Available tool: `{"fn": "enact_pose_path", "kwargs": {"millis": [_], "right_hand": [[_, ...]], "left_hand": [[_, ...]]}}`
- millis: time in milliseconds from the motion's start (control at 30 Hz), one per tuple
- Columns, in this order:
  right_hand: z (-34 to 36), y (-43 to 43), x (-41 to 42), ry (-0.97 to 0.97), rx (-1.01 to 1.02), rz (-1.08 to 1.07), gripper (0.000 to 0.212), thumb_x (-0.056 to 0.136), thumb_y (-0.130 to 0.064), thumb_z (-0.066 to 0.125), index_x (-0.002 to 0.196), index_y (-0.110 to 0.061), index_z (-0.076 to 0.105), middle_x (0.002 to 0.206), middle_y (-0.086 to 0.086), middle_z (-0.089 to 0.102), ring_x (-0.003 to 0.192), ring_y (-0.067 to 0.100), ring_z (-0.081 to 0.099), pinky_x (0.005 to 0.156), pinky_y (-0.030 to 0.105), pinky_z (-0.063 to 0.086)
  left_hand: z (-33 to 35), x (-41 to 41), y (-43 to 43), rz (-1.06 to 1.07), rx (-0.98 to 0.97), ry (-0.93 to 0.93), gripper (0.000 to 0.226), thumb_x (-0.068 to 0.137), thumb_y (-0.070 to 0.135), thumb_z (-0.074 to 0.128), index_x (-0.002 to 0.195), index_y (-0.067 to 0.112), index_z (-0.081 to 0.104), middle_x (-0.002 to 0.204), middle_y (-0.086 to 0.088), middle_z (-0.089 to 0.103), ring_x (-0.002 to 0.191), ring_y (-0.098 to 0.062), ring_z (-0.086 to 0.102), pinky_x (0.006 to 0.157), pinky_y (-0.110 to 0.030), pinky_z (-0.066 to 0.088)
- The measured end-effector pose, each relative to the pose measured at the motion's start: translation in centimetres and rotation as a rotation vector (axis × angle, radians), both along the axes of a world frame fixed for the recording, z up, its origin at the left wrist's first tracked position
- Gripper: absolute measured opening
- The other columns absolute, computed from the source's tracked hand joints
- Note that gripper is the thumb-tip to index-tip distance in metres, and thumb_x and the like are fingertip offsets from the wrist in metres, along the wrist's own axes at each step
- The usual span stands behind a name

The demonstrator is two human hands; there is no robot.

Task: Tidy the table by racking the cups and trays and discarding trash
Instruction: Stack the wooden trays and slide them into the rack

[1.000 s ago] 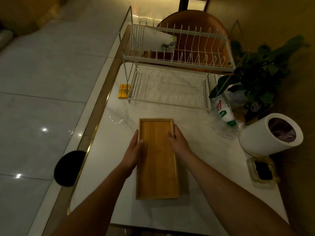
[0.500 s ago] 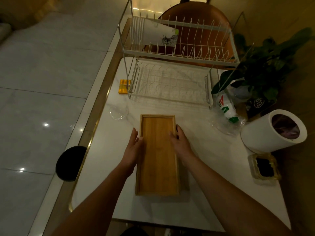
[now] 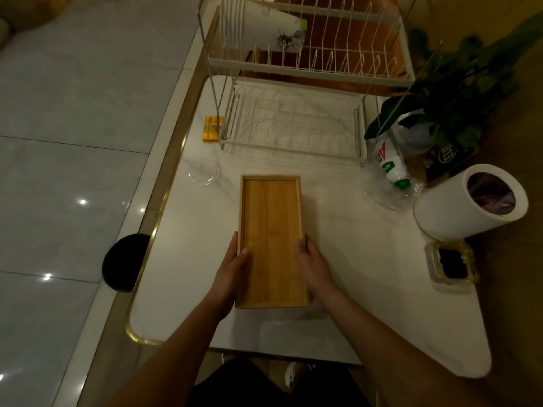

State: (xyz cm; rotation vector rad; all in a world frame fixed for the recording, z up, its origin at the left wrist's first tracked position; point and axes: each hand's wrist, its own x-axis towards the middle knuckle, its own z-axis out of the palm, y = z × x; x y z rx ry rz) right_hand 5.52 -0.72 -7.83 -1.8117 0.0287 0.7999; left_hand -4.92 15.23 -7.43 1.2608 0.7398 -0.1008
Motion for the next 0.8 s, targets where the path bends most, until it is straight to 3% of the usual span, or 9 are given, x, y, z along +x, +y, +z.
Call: {"fn": "enact_pose_path", "kwargs": {"millis": [67, 167, 233, 500, 633, 700, 800], "right_hand": [[0.0, -0.3, 0.1, 0.013, -0.007, -0.003, 0.058, 0.099, -0.045, 0.039, 0.151, -0.021, 0.030, 0.154, 0.002, 0.038, 0.137, 0.015, 0.039, 0.111, 0.033, 0.036], [0.2, -0.7, -0.2, 0.009, -0.024, -0.039, 0.061, 0.099, -0.048, 0.039, 0.152, -0.021, 0.026, 0.156, -0.001, 0.035, 0.135, 0.007, 0.036, 0.103, 0.020, 0.030], [0.4, -0.8, -0.5, 0.027, -0.023, -0.033, 0.063, 0.099, -0.050, 0.037, 0.153, -0.021, 0.024, 0.157, -0.001, 0.033, 0.139, 0.011, 0.034, 0.102, 0.020, 0.028], [1.0, -0.2, -1.6, 0.055, 0.046, -0.065, 0.055, 0.101, -0.040, 0.041, 0.152, -0.022, 0.028, 0.152, 0.003, 0.041, 0.136, 0.018, 0.042, 0.112, 0.036, 0.037], [1.1, -0.3, -1.6, 0.046, 0.047, -0.045, 0.053, 0.101, -0.037, 0.042, 0.151, -0.024, 0.029, 0.149, 0.003, 0.045, 0.131, 0.017, 0.047, 0.105, 0.032, 0.043], [1.0, -0.4, -1.3, 0.045, 0.050, -0.029, 0.055, 0.101, -0.037, 0.043, 0.152, -0.024, 0.026, 0.151, 0.004, 0.042, 0.129, 0.014, 0.046, 0.096, 0.022, 0.045], [1.1, -0.2, -0.3, 0.065, 0.016, -0.030, 0.066, 0.098, -0.045, 0.044, 0.155, -0.026, 0.016, 0.158, -0.001, 0.029, 0.139, 0.014, 0.035, 0.097, 0.020, 0.035]], "left_hand": [[0.1, 0.0, 0.1, 0.000, -0.002, 0.002, 0.058, 0.102, 0.046, 0.042, 0.156, 0.039, 0.022, 0.154, 0.001, 0.042, 0.134, -0.027, 0.050, 0.108, -0.060, 0.043], [0.2, 0.0, 0.2, -0.001, -0.014, -0.004, 0.063, 0.099, 0.049, 0.043, 0.157, 0.037, 0.020, 0.157, -0.001, 0.039, 0.137, -0.029, 0.046, 0.110, -0.061, 0.039], [0.2, -0.1, 0.1, -0.006, -0.022, -0.001, 0.070, 0.094, 0.054, 0.045, 0.157, 0.038, 0.018, 0.157, 0.000, 0.038, 0.138, -0.029, 0.045, 0.111, -0.061, 0.039], [-0.1, 0.0, -0.3, 0.012, -0.028, 0.007, 0.063, 0.100, 0.052, 0.041, 0.156, 0.041, 0.017, 0.159, 0.001, 0.035, 0.139, -0.030, 0.043, 0.111, -0.062, 0.038], [0.0, 0.1, -0.4, 0.012, -0.008, 0.012, 0.063, 0.099, 0.054, 0.041, 0.156, 0.041, 0.018, 0.159, 0.001, 0.035, 0.140, -0.030, 0.043, 0.112, -0.062, 0.037], [0.0, 0.2, -0.2, 0.024, 0.007, 0.009, 0.069, 0.096, 0.058, 0.043, 0.157, 0.039, 0.018, 0.161, 0.001, 0.033, 0.142, -0.029, 0.040, 0.113, -0.061, 0.035], [0.1, 0.7, 0.4, 0.053, 0.053, 0.011, 0.080, 0.088, 0.064, 0.043, 0.158, 0.036, 0.014, 0.165, 0.005, 0.022, 0.148, -0.024, 0.029, 0.118, -0.054, 0.029]]}}
